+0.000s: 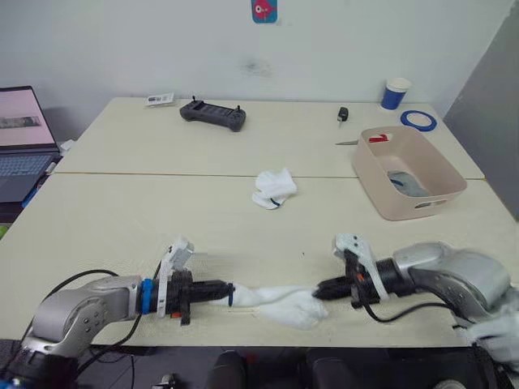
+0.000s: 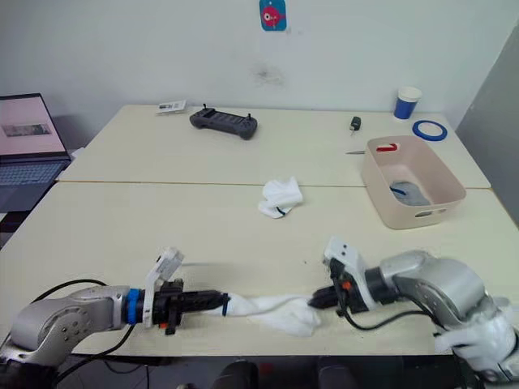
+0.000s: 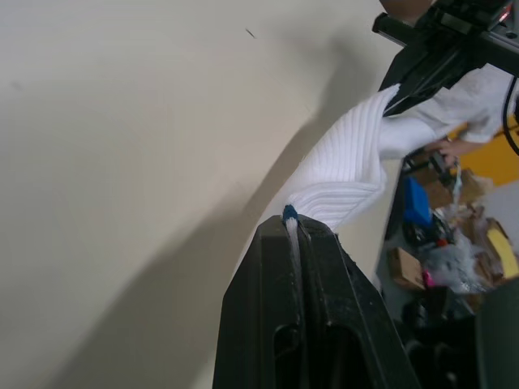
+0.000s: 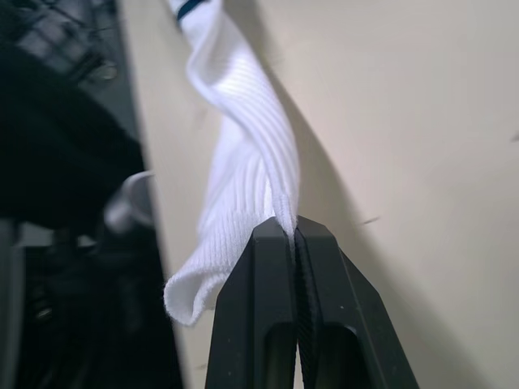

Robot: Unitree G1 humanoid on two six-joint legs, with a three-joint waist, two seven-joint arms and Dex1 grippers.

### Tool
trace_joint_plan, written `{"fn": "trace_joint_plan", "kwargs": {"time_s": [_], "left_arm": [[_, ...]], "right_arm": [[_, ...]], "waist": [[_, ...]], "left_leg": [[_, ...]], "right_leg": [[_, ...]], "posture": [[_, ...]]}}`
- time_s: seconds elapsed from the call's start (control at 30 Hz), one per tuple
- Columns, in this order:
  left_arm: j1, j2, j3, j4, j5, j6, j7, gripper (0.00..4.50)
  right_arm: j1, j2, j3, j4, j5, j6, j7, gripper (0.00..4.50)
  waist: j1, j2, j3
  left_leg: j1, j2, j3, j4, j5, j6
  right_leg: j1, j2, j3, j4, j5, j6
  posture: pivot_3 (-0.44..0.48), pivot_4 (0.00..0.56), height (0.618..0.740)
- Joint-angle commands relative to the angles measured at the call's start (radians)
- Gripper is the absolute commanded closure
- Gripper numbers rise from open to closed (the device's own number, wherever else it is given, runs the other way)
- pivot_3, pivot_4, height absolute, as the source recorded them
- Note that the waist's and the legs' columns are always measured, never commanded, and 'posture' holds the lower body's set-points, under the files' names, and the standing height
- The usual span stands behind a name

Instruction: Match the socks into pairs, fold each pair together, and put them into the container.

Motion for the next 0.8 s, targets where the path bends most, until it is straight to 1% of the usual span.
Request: {"fn": "trace_joint_plan", "kwargs": {"time_s": [0.03, 0.1, 0.23, 0.37, 0.53, 0.63, 0.7, 0.8], "left_arm": [[-0.061, -0.036, 0.007, 0.045, 0.057, -0.016, 0.052, 4.5], [-0.094, -0.059, -0.003, 0.08, 0.103, -0.036, 0.075, 4.5], [-0.124, -0.086, -0.026, 0.106, 0.172, -0.073, 0.075, 4.5], [-0.107, -0.077, -0.038, 0.095, 0.225, -0.105, 0.052, 4.5], [-0.074, -0.063, -0.01, 0.073, 0.238, -0.108, 0.044, 4.5], [-0.07, -0.084, 0.006, 0.087, 0.267, -0.151, 0.07, 4.5], [-0.07, -0.094, 0.018, 0.081, 0.263, -0.154, 0.076, 4.5], [-0.055, -0.069, 0.026, 0.042, 0.246, -0.143, 0.04, 4.5]], "right_arm": [[-0.066, 0.028, 0.039, 0.086, -0.085, -0.086, -0.02, 4.45], [-0.09, 0.03, 0.07, 0.125, -0.137, -0.151, -0.007, 4.45], [-0.114, 0.032, 0.128, 0.19, -0.247, -0.33, 0.034, 4.45], [-0.127, 0.055, 0.162, 0.247, -0.326, -0.45, 0.065, 4.45], [-0.125, 0.086, 0.177, 0.28, -0.383, -0.509, 0.088, 4.45], [-0.119, 0.103, 0.179, 0.296, -0.413, -0.537, 0.094, 4.45], [-0.113, 0.107, 0.186, 0.299, -0.437, -0.562, 0.103, 4.45], [-0.101, 0.11, 0.179, 0.28, -0.443, -0.566, 0.122, 4.45]], "waist": [[0.0, 0.0, 0.0], [0.0, 0.0, 0.0], [0.0, 0.0, 0.0], [0.0, 0.0, 0.0], [-0.001, 0.0, 0.0], [-0.001, 0.0, 0.0], [0.0, 0.0, 0.0], [-0.001, 0.0, 0.0]], "left_leg": [[0.0, 0.0, 0.0, 0.0, 0.0, 0.0], [0.0, 0.0, 0.0, 0.0, 0.0, 0.0], [-0.002, 0.0, 0.0, 0.0, 0.0, 0.0], [-0.002, 0.0, 0.0, 0.0, 0.0, 0.0], [-0.001, 0.0, 0.0, 0.0, 0.0, 0.0], [-0.001, 0.0, 0.0, 0.0, 0.0, 0.0], [-0.001, 0.0, 0.0, 0.0, 0.0, 0.0], [-0.001, 0.0, 0.0, 0.0, 0.0, 0.0]], "right_leg": [[0.0, 0.0, 0.0, 0.0, 0.0, 0.0], [-0.001, 0.0, 0.0, 0.0, 0.0, 0.0], [-0.002, 0.0, 0.001, 0.0, -0.001, 0.001], [-0.002, 0.0, 0.001, 0.0, -0.001, 0.001], [-0.002, 0.0, 0.001, 0.0, -0.001, 0.001], [-0.001, 0.0, 0.001, 0.001, -0.001, 0.001], [-0.001, 0.0, 0.001, 0.001, -0.001, 0.001], [-0.001, 0.0, 0.001, 0.001, -0.001, 0.001]], "posture": [[0.0, 0.15, 0.74], [0.0, 0.15, 0.74], [0.0, 0.15, 0.74], [0.0, 0.15, 0.74], [0.0, 0.15, 0.74], [0.0, 0.15, 0.74], [0.0, 0.15, 0.74], [0.0, 0.15, 0.74]]}}
